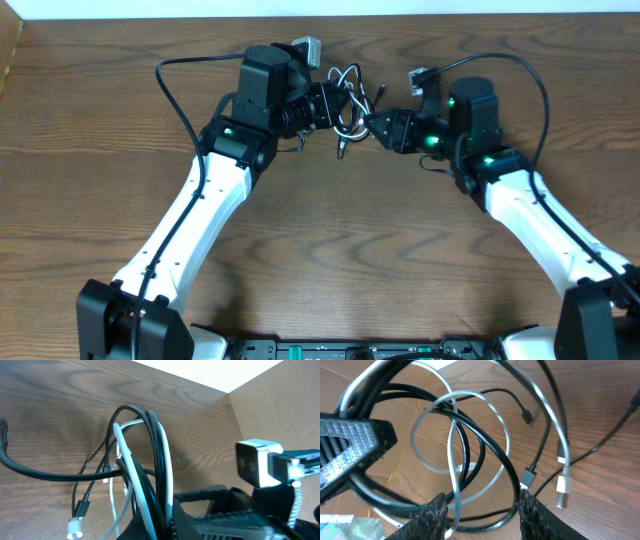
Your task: Untangle cables
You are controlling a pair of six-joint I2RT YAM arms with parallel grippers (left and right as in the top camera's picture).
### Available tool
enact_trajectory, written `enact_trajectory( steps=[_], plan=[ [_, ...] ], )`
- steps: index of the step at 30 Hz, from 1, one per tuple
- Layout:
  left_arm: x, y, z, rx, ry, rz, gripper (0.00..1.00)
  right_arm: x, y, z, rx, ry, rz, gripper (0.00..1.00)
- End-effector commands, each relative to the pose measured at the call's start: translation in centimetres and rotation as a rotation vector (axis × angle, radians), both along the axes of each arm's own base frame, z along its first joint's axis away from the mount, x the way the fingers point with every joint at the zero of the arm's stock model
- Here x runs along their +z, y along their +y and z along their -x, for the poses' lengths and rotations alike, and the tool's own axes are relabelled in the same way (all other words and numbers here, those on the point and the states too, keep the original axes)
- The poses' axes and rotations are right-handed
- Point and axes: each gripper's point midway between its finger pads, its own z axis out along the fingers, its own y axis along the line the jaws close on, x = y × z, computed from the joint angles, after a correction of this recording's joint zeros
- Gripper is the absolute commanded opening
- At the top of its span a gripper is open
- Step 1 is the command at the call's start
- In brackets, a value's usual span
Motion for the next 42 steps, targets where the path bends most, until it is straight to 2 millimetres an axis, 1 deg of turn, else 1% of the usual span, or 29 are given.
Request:
enact_trajectory(
  steps=[1, 4, 6, 11, 14, 17, 20, 22, 25, 30, 32, 33, 34, 36, 42],
  plan=[
    [0.0, -0.4, 0.0, -0.01, -0.007, -0.013, 0.08, 0.3, 1.3, -0.1, 0.009, -0.012, -0.015, 0.42],
    [-0.3, -0.8, 0.3, -0.02, 0.002, -0.016, 0.07, 0.4, 1.7, -0.1, 0.008, -0.022, -0.01, 0.42],
    [-0.3, -0.9, 0.4, -0.022, 0.002, -0.016, 0.07, -0.3, 1.4, -0.4, -0.025, -0.011, 0.018, 0.41],
    [0.0, -1.0, 0.2, -0.013, 0.003, -0.001, 0.07, -3.5, 0.4, -0.8, -0.084, 0.064, 0.091, 0.37],
    [0.0, -1.0, 0.2, -0.009, 0.006, 0.004, 0.07, -4.9, 0.3, -0.9, -0.089, 0.091, 0.117, 0.34],
    [0.1, -1.0, 0.1, -0.01, 0.001, 0.006, 0.07, -7.0, -0.8, -1.3, -0.146, 0.131, 0.18, 0.33],
    [0.3, -1.0, 0.0, -0.01, -0.005, 0.008, 0.07, -9.1, -2.8, -1.4, -0.228, 0.177, 0.276, 0.31],
    [0.5, -1.0, 0.0, -0.01, -0.013, 0.012, 0.07, -10.0, -4.3, -1.4, -0.272, 0.192, 0.339, 0.31],
    [1.0, -1.0, -0.3, -0.008, -0.036, 0.021, 0.07, -10.9, -6.3, -1.4, -0.331, 0.211, 0.412, 0.31],
    [2.5, -0.6, -0.8, 0.005, -0.089, 0.041, 0.07, -12.4, -10.7, -1.0, -0.42, 0.265, 0.536, 0.31],
    [3.2, 0.2, -1.1, 0.023, -0.105, 0.046, 0.07, -13.1, -13.1, -0.7, -0.462, 0.299, 0.59, 0.31],
    [3.4, 0.6, -1.2, 0.031, -0.11, 0.047, 0.07, -13.3, -14.0, -0.6, -0.468, 0.311, 0.61, 0.31],
    [3.8, 1.3, -1.4, 0.049, -0.118, 0.051, 0.08, -13.7, -15.8, -0.2, -0.483, 0.334, 0.643, 0.31],
    [4.4, 2.1, -1.6, 0.064, -0.128, 0.056, 0.07, -14.1, -18.0, 0.3, -0.502, 0.368, 0.679, 0.32],
    [5.4, 4.0, -2.0, 0.106, -0.151, 0.06, 0.07, -14.7, -23.1, 1.3, -0.562, 0.444, 0.712, 0.33]
  ],
)
